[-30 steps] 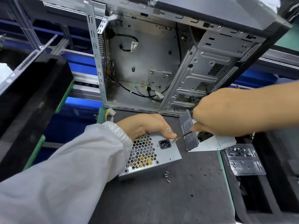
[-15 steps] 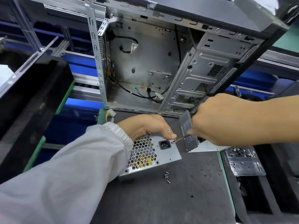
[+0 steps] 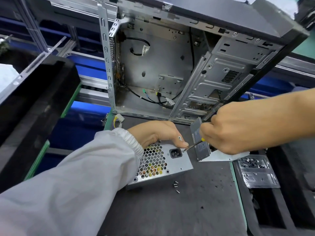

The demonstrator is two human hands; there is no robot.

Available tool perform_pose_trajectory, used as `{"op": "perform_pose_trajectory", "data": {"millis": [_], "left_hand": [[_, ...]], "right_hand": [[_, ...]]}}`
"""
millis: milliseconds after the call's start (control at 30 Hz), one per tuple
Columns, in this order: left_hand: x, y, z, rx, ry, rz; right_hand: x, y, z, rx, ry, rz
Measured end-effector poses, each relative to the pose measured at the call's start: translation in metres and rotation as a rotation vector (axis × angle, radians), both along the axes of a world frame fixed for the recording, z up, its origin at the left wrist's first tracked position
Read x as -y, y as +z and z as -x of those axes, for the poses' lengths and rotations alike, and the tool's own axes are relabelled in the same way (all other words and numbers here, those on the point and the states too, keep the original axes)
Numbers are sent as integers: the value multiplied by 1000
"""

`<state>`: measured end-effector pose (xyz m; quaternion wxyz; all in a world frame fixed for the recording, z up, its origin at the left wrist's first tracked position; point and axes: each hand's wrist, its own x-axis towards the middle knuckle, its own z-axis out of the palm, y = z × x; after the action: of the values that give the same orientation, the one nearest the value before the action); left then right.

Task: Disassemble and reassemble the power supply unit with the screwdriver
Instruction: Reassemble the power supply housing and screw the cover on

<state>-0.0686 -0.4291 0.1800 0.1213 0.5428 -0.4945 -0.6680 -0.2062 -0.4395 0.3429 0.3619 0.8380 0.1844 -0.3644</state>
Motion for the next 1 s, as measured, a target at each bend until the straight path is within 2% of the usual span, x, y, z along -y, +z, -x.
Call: {"op": "perform_pose_trajectory", "data": {"millis": [67, 167, 267, 300, 367, 433, 500, 567, 633, 667, 733, 767, 833, 900, 967, 1000], "left_hand": [[0, 1, 3, 17, -5, 14], [0, 2, 9, 65, -54, 82], [-1, 2, 13, 61, -71, 87], [-2, 1, 13, 58, -62, 82], [-1, 0, 12, 57, -37, 80], [0, 0, 10, 80, -27, 85], [1, -1, 8, 76, -9, 71], [1, -2, 5, 57, 28, 37], [2, -2, 2, 46, 36, 14], [2, -2, 2, 42, 37, 9], [2, -2, 2, 38, 37, 5], [2, -1, 2, 38, 35, 5], [2, -1, 2, 30, 29, -1], [1, 0, 2, 21, 30, -4], [0, 0, 2, 25, 29, 8], [1, -1, 2, 28, 25, 13]], "right_hand": [[-12, -8, -3, -21, -358, -72], [-9, -12, -12, 148, -1249, -233], [8, -13, -14, 185, -2279, -542], [10, -13, -12, 175, -2504, -598], [11, -11, -7, 137, -2689, -669], [13, -12, -3, 113, -2651, -697], [13, -12, -1, 70, -2397, -659], [10, -11, 0, -26, -1991, -501], [4, -12, -2, -83, -1485, -228], [1, -13, 0, -55, -1213, -129], [-1, -16, 3, 76, -641, -76], [-4, -12, 4, 100, -462, -26], [-7, -9, 8, 110, -256, 15], [-10, -12, 7, -1, -183, 53], [-20, -11, -6, -149, -310, 61], [-21, -12, -10, -159, -385, 10]]}}
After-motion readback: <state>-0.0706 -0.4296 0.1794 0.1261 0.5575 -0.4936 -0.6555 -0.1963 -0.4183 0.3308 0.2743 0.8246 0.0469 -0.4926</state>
